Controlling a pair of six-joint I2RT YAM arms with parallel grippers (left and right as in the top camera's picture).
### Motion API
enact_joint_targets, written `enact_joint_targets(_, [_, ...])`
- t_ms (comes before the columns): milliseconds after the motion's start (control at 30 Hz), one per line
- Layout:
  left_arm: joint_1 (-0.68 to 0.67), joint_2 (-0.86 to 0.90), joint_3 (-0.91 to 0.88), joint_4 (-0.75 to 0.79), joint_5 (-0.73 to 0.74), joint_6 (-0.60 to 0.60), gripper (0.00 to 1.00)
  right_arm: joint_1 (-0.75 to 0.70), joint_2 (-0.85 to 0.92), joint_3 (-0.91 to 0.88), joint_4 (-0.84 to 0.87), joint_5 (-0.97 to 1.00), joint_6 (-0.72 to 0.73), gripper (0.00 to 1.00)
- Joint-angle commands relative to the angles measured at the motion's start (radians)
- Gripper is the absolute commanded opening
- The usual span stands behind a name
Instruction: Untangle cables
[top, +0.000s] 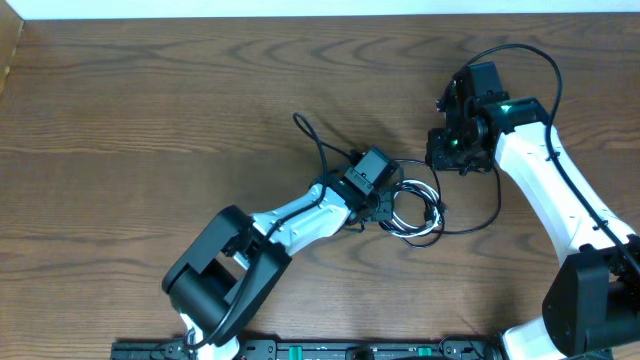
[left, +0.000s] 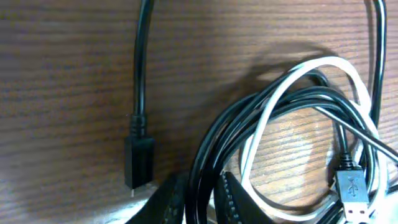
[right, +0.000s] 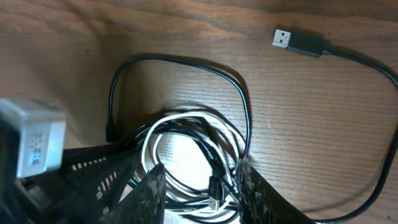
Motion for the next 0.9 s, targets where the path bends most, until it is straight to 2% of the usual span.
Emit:
enact_joint_targets(0, [-0.007, 0.068, -0.015, -0.006, -0.01, 0.005, 0.19, 0.002, -0.001, -0.004, -0.001, -0.001, -0.01, 0.33])
enact_joint_targets(33, [-0.006, 0.069, -0.015, -0.006, -0.011, 0.005, 0.08, 0.002, -0.001, -0.004, -0.001, -0.001, -0.01, 0.33])
enact_joint_targets(167, [0.0, 0.032, -0.006, 0.001, 0.004, 0.005, 0.07, 0.002, -0.001, -0.004, 0.008, -0.024, -0.01, 0.3])
enact_joint_targets(367, [0.065, -0.136, 0.012, 0.058, 0.198, 0.013, 0.08, 0.002, -0.002, 0.008, 0.068, -0.228, -0.091, 0.2])
enact_joint_targets(567, [0.216, -0.324, 0.012, 0.118, 0.364, 0.012, 0.07, 0.002, -0.003, 0.127, 0.041, -0.462, -0.185, 0.25])
enact_joint_targets(733, [0.34, -0.355, 0.012, 0.13, 0.558, 0.013, 0.08, 0.002, -0.003, 0.224, 0.03, -0.502, -0.142, 0.28])
enact_joint_targets(867, [0.406, -0.354, 0.012, 0.138, 0.665, 0.013, 0.07, 0.008, -0.003, 0.233, 0.04, -0.501, -0.092, 0.31])
